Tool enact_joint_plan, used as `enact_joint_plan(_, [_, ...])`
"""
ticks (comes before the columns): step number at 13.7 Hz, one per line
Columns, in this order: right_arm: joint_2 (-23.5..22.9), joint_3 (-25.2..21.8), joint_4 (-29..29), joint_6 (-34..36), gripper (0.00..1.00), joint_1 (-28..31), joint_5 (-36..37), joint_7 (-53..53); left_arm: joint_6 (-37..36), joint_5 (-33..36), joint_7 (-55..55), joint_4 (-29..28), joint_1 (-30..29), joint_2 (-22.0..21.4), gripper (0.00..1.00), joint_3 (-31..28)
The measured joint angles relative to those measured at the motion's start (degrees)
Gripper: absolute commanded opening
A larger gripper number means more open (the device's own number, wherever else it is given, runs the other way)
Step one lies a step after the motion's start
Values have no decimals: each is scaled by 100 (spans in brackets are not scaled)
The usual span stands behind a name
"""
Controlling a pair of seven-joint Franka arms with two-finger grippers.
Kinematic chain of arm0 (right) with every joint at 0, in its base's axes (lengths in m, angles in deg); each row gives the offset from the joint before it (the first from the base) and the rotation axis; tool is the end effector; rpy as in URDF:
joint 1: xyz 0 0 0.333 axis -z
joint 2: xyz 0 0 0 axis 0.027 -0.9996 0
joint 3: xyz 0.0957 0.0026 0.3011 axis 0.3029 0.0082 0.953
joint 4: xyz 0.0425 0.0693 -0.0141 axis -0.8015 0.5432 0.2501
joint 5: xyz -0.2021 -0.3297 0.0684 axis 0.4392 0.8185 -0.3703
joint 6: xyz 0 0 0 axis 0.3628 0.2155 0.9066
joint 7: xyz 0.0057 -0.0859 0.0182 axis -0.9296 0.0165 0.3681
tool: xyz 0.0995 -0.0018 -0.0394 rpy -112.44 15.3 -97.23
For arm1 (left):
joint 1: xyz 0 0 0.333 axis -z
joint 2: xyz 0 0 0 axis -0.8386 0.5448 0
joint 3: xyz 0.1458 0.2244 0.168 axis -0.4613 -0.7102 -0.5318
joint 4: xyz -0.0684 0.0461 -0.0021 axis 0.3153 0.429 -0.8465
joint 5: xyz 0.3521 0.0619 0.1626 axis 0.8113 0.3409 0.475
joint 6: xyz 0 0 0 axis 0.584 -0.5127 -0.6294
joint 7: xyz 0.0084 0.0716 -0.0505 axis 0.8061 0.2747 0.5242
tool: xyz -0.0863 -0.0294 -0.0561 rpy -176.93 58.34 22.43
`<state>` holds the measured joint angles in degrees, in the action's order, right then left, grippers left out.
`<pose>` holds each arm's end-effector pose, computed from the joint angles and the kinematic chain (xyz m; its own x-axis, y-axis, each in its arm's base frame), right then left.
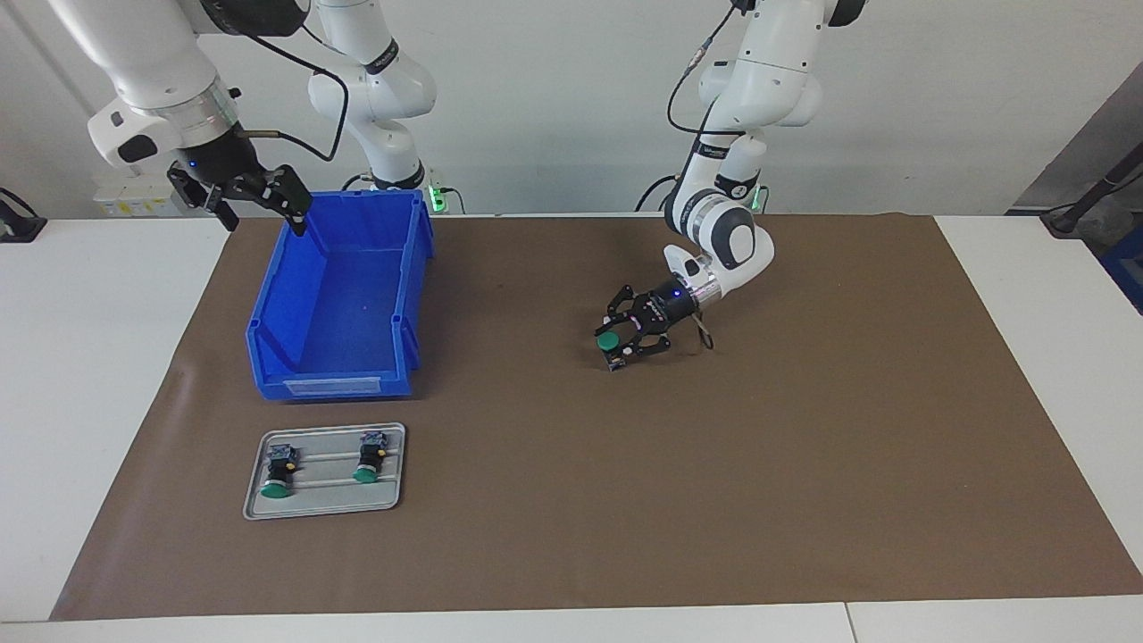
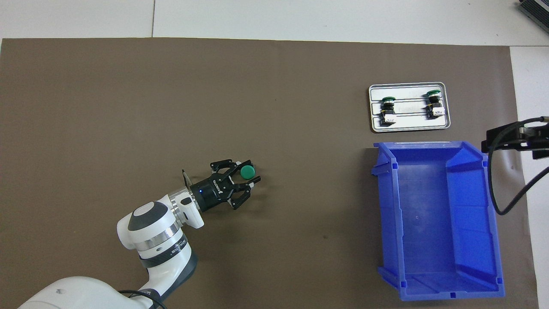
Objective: Place and press button with both arms
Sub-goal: 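Open the left gripper to release the button on the table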
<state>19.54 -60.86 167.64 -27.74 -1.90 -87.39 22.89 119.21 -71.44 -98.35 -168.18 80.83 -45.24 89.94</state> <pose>0.5362 -0.0167 0.6364 0.9890 -0.1419 -0.0428 -0.1423 -0.9898 -0.0057 0.4332 -0.2402 0.2234 0.3161 -0.0869 0.9447 -0.8549 -0.4579 0.2439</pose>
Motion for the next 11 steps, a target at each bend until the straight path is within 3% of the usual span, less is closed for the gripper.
enact_joint_plan(6, [0,0,0,0,100,0,0,0,-3,255,64,-11,-328,-45,61,-4])
enact_joint_plan(11, [0,0,0,0,100,0,0,0,-3,1026,727,11,-708,-216,61,-12])
